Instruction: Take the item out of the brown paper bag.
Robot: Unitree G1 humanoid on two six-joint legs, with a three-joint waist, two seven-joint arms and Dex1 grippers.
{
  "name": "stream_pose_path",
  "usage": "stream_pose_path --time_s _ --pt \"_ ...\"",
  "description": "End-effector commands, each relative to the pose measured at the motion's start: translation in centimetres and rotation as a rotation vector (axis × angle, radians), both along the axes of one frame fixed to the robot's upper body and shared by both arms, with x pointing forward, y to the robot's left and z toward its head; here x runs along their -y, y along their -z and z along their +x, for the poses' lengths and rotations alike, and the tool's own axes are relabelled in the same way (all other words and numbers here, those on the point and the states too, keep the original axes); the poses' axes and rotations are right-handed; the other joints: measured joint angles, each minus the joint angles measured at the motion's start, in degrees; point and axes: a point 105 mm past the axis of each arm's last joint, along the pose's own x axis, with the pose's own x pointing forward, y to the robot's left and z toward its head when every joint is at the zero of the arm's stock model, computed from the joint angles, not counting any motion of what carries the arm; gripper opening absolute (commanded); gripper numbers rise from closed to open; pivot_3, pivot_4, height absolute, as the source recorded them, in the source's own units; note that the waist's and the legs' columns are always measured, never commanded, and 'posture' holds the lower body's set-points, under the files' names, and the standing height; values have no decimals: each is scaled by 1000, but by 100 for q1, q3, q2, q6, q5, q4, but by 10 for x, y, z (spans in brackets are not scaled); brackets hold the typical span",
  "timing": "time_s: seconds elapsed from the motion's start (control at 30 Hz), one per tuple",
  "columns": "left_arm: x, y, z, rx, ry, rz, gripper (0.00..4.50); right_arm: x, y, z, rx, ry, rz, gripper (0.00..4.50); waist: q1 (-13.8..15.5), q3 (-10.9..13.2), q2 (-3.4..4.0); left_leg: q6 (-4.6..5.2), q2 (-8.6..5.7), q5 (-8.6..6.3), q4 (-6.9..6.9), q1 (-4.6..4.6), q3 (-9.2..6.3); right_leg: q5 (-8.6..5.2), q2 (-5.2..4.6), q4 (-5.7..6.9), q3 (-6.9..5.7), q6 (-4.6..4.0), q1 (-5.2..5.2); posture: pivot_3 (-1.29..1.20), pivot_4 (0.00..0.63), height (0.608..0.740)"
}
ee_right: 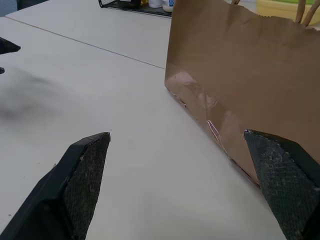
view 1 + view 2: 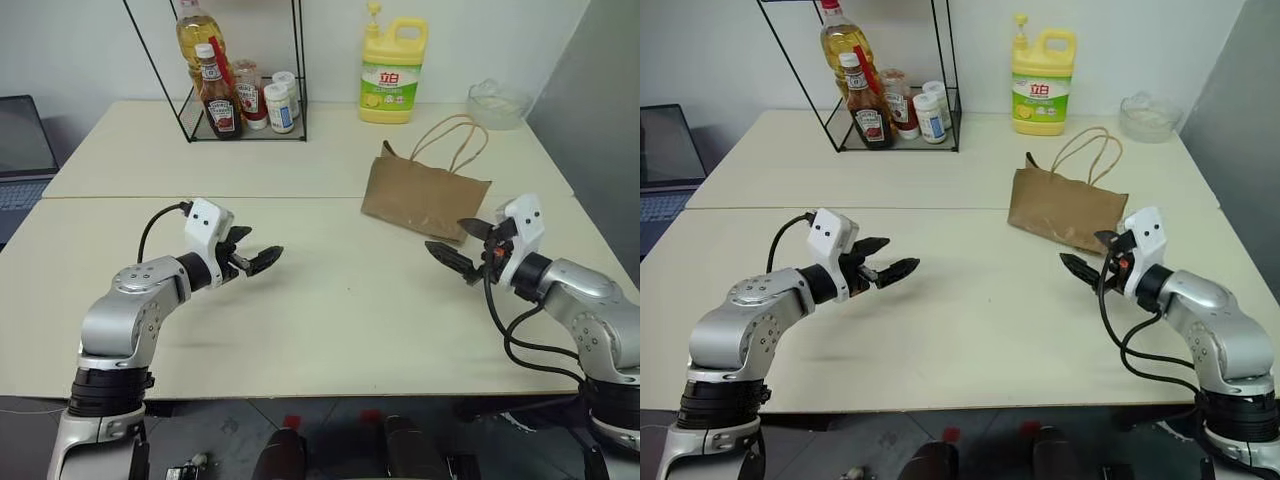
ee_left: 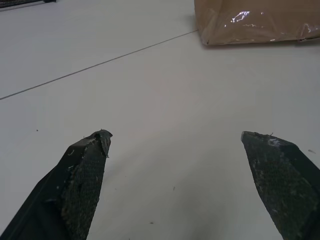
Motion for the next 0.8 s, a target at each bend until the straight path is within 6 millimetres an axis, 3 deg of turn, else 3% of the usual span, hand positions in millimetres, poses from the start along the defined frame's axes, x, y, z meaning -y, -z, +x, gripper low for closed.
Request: stream_pose_path --time_s 0.03,0.43,0.8 --pt "-5 -8 2 50 -11 6 4444 5 -12 -1 47 15 5 4500 0 1 0 0 0 0 0 0 -1 0 0 0 -1 0 0 0 150 740" --pt "2 -27 14 171 -3 32 4444 31 -22 12 119 190 -27 4500 9 4 -5 0 0 0 3 -7 -5 0 -1 0 -7 0 -2 0 150 740" --pt "58 -84 10 240 275 -45 4444 32 -52 26 152 194 32 4500 -3 6 -6 -1 0 1 10 -22 -14 0 -1 1 -20 0 -6 0 150 740"
